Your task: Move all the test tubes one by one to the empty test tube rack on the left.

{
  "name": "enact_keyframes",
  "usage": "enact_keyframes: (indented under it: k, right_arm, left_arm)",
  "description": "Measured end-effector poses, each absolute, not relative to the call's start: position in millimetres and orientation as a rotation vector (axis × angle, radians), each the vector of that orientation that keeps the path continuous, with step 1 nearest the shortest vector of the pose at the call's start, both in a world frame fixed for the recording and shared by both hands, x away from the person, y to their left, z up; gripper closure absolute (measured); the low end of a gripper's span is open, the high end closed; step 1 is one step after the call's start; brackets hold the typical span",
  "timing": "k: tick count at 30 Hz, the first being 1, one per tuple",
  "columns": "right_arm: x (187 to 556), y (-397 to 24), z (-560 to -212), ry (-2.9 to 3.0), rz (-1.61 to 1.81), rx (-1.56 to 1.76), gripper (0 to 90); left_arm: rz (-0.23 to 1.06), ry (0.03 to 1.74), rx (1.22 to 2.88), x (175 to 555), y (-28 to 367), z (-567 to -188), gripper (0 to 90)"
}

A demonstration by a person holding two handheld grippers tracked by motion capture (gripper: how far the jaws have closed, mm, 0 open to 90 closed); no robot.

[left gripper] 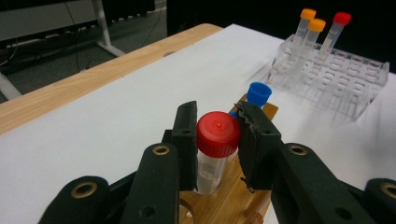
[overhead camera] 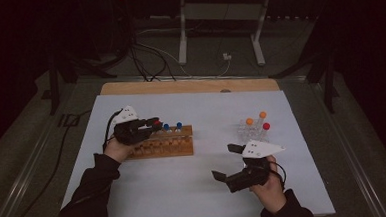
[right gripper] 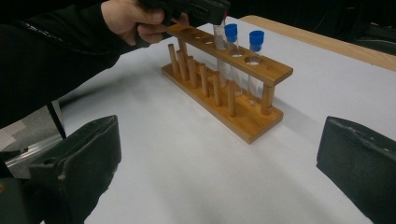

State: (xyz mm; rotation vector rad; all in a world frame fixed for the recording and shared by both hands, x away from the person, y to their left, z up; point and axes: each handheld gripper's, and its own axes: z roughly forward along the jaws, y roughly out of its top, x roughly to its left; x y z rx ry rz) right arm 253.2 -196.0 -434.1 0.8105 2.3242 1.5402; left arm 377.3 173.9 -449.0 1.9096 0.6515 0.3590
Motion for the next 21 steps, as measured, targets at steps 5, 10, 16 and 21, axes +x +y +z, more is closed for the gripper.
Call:
enact_keyframes:
  k: [5, 10, 16, 21]
  right_arm:
    - [253, -197, -433, 2.328, 1.547, 0.814, 0.0]
    - [253, -198, -432, 2.313, 1.559, 0.801, 0.0]
    - [252, -204, -425, 2.237, 1.594, 0.743, 0.0]
    - [254, -218, -411, 2.181, 1.598, 0.746, 0.0]
  left_arm:
    - [0.353, 0.651, 1.915, 378, 175, -450, 71.4]
    - [0.331, 0.655, 1.917, 379, 176, -449, 71.1]
    - [0.312, 0.642, 1.9, 372, 176, -441, 55.5]
    - [0.304, 0.616, 1.867, 359, 179, -428, 31.1]
